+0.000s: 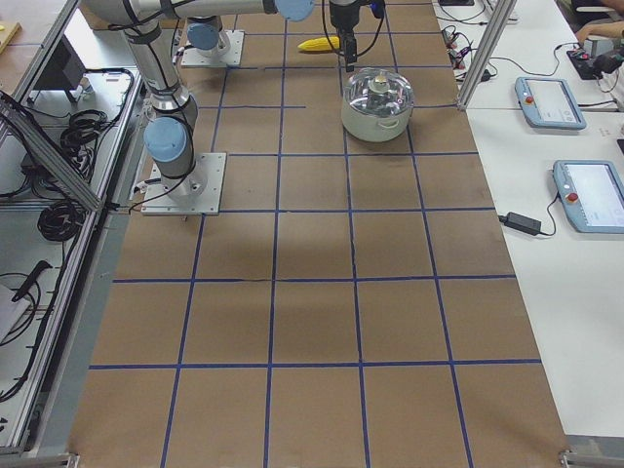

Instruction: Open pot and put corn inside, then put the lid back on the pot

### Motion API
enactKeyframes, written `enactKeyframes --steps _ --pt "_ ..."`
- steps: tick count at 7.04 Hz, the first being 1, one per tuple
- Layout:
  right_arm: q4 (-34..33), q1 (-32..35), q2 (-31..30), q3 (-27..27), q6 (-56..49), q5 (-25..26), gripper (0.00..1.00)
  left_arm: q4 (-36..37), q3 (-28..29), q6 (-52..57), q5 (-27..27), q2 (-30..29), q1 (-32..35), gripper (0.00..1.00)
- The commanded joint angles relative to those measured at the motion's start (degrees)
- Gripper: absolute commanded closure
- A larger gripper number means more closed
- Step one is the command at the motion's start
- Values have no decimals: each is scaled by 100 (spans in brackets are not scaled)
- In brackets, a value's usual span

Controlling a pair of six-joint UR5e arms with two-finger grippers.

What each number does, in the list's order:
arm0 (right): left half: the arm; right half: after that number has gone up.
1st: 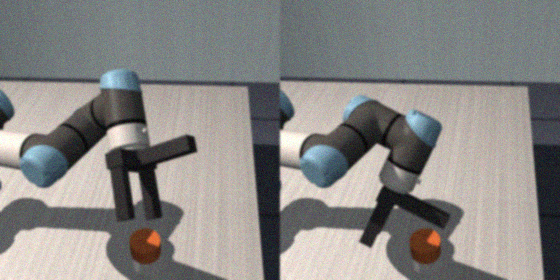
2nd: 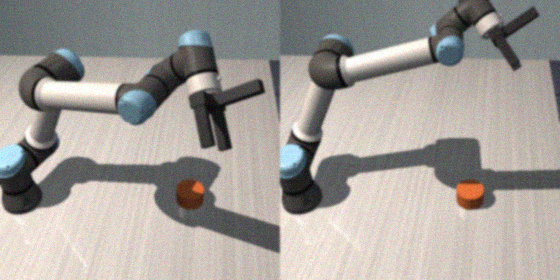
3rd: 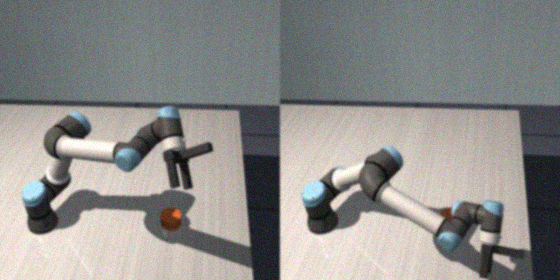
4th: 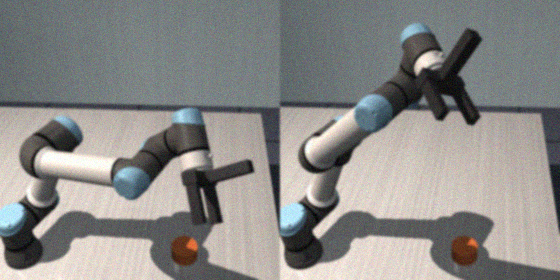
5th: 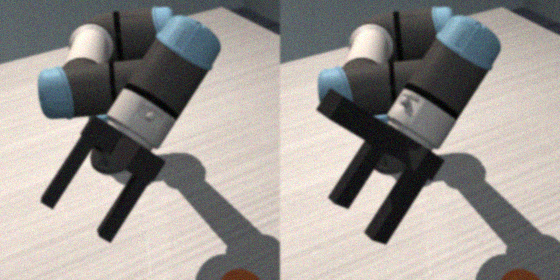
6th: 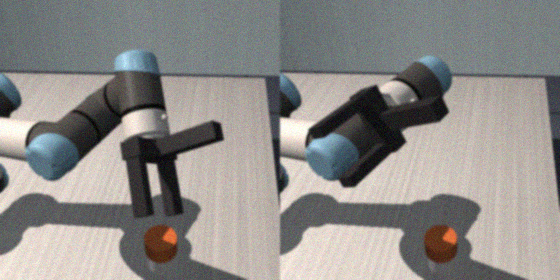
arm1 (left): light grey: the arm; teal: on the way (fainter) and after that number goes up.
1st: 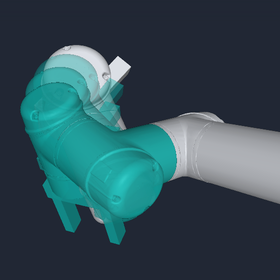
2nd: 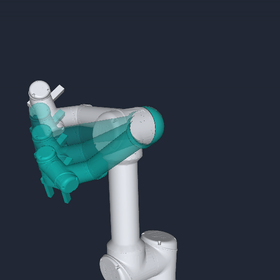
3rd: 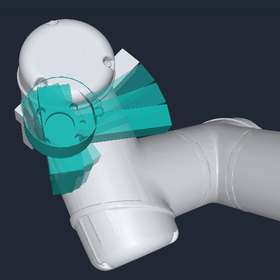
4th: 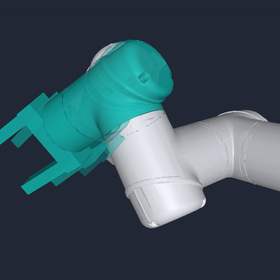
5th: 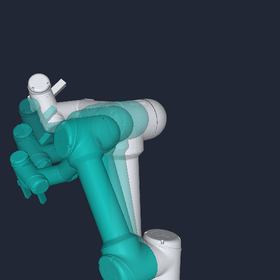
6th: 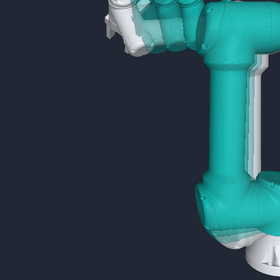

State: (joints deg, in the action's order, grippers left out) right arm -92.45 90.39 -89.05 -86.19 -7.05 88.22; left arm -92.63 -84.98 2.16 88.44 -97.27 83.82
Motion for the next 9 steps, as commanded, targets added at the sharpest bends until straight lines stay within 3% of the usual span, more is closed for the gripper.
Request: enactKeyframes --steps 1,6,8,9 --pt "596 -109 81 172 -7 -7 0 -1 7 4 -2 -47 3 0" --pt "571 -92 63 129 98 46 0 -1 -19 31 -46 -64 21 0" --pt "509 -92 98 120 587 -24 1 8 7 30 -55 -135 21 0" --pt "213 -66 359 146 678 -33 1 8 7 39 -64 -126 21 0"
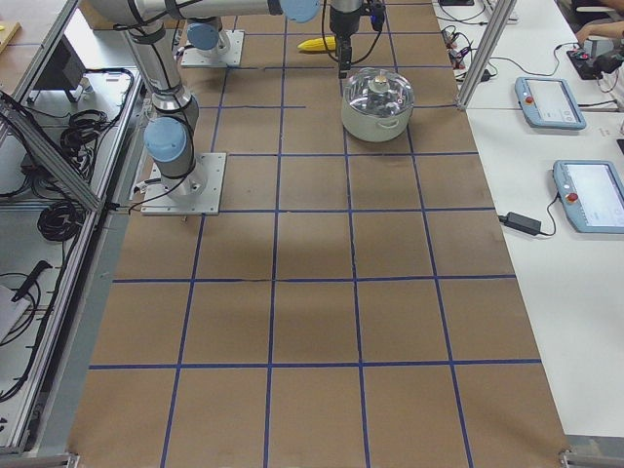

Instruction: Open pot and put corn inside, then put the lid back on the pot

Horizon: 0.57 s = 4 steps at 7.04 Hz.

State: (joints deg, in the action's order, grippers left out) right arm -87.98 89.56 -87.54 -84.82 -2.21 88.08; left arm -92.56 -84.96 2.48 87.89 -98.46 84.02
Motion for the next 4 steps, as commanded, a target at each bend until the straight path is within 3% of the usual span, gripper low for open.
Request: enactKeyframes --steps 1,4 --pt "-603 70 472 10 360 -19 1 -8 -3 7 8 28 0 0" --pt "-1510 545 1106 97 738 -1 1 -17 -38 15 17 28 0 0"
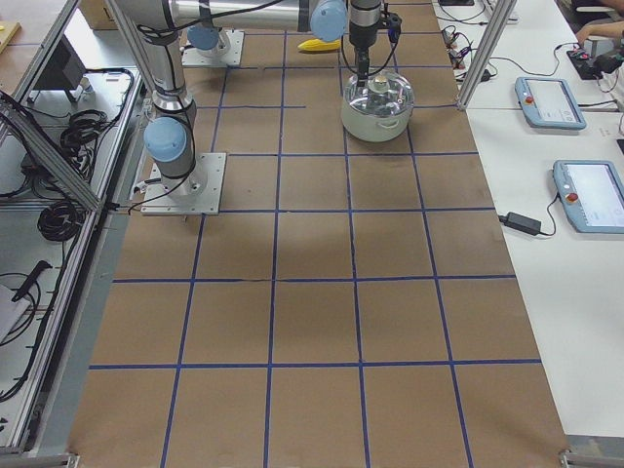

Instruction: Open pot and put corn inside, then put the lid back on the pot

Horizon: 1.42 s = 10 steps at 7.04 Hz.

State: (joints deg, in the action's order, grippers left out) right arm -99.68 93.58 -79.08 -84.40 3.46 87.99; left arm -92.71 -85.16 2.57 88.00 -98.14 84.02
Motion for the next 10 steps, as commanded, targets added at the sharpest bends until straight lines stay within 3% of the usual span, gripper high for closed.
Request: enactKeyframes --steps 1,2,3,6,10 --pt "-498 248 470 151 259 17 1 -36 -88 33 42 5 0 0" --pt "-769 397 742 291 443 34 1 50 -437 111 60 40 -17 0" --pt "-824 564 980 510 636 69 1 600 -954 295 68 145 -70 0" --pt "-895 890 1526 969 980 96 3 2744 -2554 823 77 252 -184 0" --pt "-1071 917 1720 952 876 122 8 3136 -3077 1896 34 129 -1088 0"
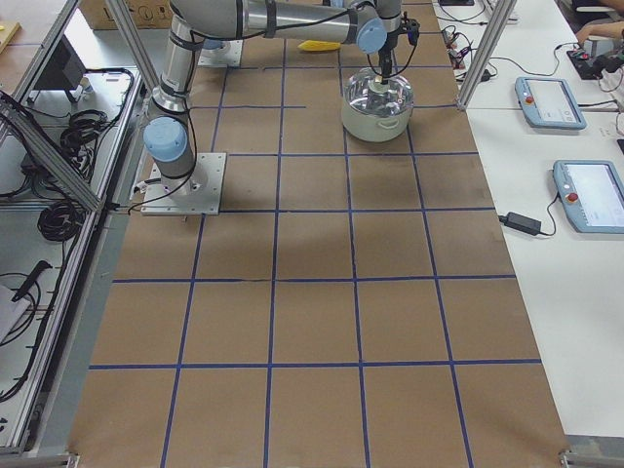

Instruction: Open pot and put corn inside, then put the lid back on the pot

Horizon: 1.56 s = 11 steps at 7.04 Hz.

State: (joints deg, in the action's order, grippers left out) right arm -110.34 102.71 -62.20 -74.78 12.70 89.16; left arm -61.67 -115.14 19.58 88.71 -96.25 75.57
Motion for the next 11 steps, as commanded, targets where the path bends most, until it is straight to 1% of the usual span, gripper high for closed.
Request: enactKeyframes --steps 1,2,3,4,5,7,8,9,10,11 --pt "-5 -22 59 -28 -101 5 11 58 -88 100 -47 -130 -236 0" --pt "-5 -23 68 -54 -197 5 13 58 -88 29 -108 -157 -245 0" --pt "4 -23 77 -72 -224 14 15 58 -114 -189 -282 -235 -245 2" --pt "4 -23 86 -72 -224 5 16 319 -123 -478 -275 -462 -236 2" --pt "13 -31 86 -81 -233 5 22 574 -141 -629 -258 -569 -236 2" --pt "92 -32 86 -90 -347 14 25 725 -246 -675 -249 -613 -245 2" --pt "92 -32 103 -98 -356 14 28 744 -246 -797 -258 -631 -245 5" --pt "92 -32 112 -98 -365 5 28 753 -246 -998 -258 -631 -245 5" --pt "83 -32 112 -98 -408 5 32 744 -246 -1061 -249 -640 -245 5" --pt "92 -40 95 -81 -409 5 51 753 -246 -1114 -240 -701 -245 5"
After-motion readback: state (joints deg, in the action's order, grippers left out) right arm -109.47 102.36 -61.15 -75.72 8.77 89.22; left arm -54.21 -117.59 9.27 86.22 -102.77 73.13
